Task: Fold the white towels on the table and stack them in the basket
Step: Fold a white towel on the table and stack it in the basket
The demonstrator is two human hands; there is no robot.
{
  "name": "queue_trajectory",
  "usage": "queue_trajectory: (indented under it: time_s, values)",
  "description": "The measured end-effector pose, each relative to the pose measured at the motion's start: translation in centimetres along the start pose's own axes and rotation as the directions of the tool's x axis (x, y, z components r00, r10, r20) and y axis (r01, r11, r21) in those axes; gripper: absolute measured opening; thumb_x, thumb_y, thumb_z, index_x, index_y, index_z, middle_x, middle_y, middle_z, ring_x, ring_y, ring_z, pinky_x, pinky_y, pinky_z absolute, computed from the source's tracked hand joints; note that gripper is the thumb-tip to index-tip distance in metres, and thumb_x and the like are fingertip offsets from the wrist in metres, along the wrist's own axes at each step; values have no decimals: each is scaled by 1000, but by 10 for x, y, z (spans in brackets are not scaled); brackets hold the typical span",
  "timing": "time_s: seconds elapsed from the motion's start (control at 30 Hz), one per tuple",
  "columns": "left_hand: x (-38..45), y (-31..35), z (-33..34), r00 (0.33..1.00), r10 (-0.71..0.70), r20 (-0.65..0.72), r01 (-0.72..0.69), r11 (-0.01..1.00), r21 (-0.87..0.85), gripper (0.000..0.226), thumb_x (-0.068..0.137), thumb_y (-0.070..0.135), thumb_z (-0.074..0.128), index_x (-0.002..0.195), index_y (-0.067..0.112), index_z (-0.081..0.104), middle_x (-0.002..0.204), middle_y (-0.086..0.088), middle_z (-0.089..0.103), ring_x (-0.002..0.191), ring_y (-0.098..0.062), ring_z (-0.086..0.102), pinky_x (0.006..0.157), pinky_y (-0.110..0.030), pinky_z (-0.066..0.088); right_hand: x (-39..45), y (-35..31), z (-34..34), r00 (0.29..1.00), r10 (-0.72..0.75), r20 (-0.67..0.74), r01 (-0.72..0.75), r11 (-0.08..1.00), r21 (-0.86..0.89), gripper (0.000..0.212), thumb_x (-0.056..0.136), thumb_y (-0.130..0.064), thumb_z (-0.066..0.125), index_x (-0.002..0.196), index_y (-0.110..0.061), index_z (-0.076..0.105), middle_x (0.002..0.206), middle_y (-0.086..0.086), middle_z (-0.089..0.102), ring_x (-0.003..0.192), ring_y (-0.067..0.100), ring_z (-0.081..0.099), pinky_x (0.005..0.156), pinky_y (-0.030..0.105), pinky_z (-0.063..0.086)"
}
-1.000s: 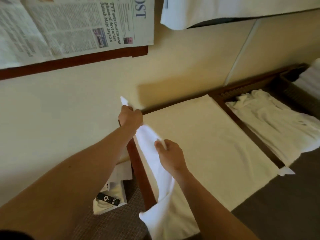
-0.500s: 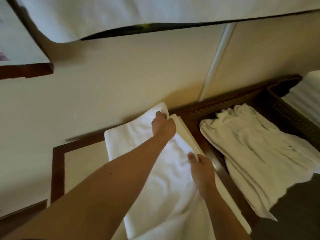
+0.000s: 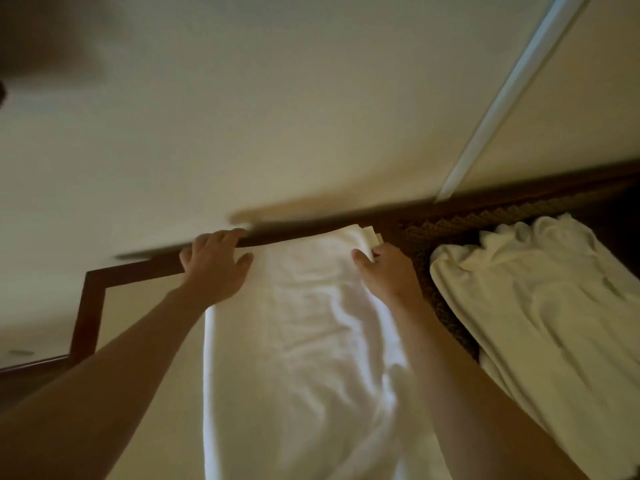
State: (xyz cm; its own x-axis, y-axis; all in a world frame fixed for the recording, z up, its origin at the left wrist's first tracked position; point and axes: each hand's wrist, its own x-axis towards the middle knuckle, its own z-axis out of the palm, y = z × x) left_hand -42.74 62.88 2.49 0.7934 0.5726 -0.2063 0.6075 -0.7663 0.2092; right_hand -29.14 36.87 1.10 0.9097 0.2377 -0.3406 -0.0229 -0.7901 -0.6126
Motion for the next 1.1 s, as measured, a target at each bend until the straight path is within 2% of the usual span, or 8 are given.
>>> queue_trajectory:
  time_s: [0.1, 0.23, 0.37, 0.47, 0.63, 0.77, 0.97, 1.1]
  values:
    - [10, -18, -7, 996, -35, 80, 30, 998, 59, 48, 96, 60, 54, 139, 39, 54, 140, 1, 58, 137, -31, 42, 109, -53, 31, 1, 5, 3, 995, -54, -87, 56, 998, 30, 31, 101, -38, 56, 81, -14, 57, 80, 0, 58, 83, 28, 61, 69, 32, 37]
    - [22, -30, -5, 994, -38, 103, 35, 999, 26, 53, 89, 70, 60, 130, 37, 64, 129, 2, 66, 131, -27, 51, 105, -51, 35, -6, 15, -1, 975, -14, -220, 22, 999, 33, 26, 105, -34, 49, 91, -13, 56, 87, 2, 59, 79, 24, 54, 64, 32, 30]
    - [24, -32, 0, 992, -38, 123, 41, 999, -21, 50, 86, 71, 62, 122, 38, 66, 118, 5, 68, 126, -27, 53, 102, -50, 37, 14, 16, -1, 991, 32, -132, -36, 999, -21, 25, 99, -31, 49, 100, -9, 60, 95, 6, 64, 84, 28, 61, 64, 33, 38]
    - [25, -32, -1, 992, -14, 121, 22, 998, -59, 41, 89, 70, 59, 115, 40, 66, 108, 11, 65, 126, -25, 52, 103, -49, 36, 33, 4, -4, 990, -54, -130, 53, 999, -12, 32, 100, -41, 53, 95, -10, 58, 89, 2, 61, 84, 27, 60, 67, 34, 39]
    - [28, -39, -5, 992, -56, 117, 53, 998, 27, 52, 92, 70, 53, 125, 32, 65, 118, -3, 66, 128, -28, 49, 106, -49, 32, 35, 19, 8, 956, -171, -237, 141, 980, -141, 31, 108, -39, 45, 91, -14, 50, 84, 3, 57, 81, 33, 62, 61, 34, 32]
    - [28, -32, -1, 991, -82, 103, 80, 996, 29, 51, 94, 66, 54, 128, 28, 64, 124, -11, 64, 125, -34, 51, 104, -49, 39, 40, 16, 10, 952, -148, -269, 95, 975, -198, 36, 108, -42, 41, 105, -9, 56, 100, 13, 66, 92, 37, 66, 65, 35, 37]
    - [18, -36, 16, 989, -144, -16, 136, 959, -251, 45, 89, 55, 69, 122, 24, 64, 118, -9, 63, 116, -36, 56, 101, -49, 47, 42, 11, 12, 951, -143, -274, 78, 969, -234, 35, 107, -42, 44, 115, -10, 53, 103, 15, 67, 92, 40, 67, 65, 36, 40]
    - [0, -21, 29, 916, -396, -66, 313, 808, -500, 41, 101, 43, 56, 127, 12, 58, 121, -16, 60, 118, -39, 54, 94, -41, 41, 39, 10, 15, 947, -133, -294, 66, 971, -228, 37, 107, -41, 44, 120, -7, 49, 106, 16, 67, 91, 40, 68, 63, 37, 46]
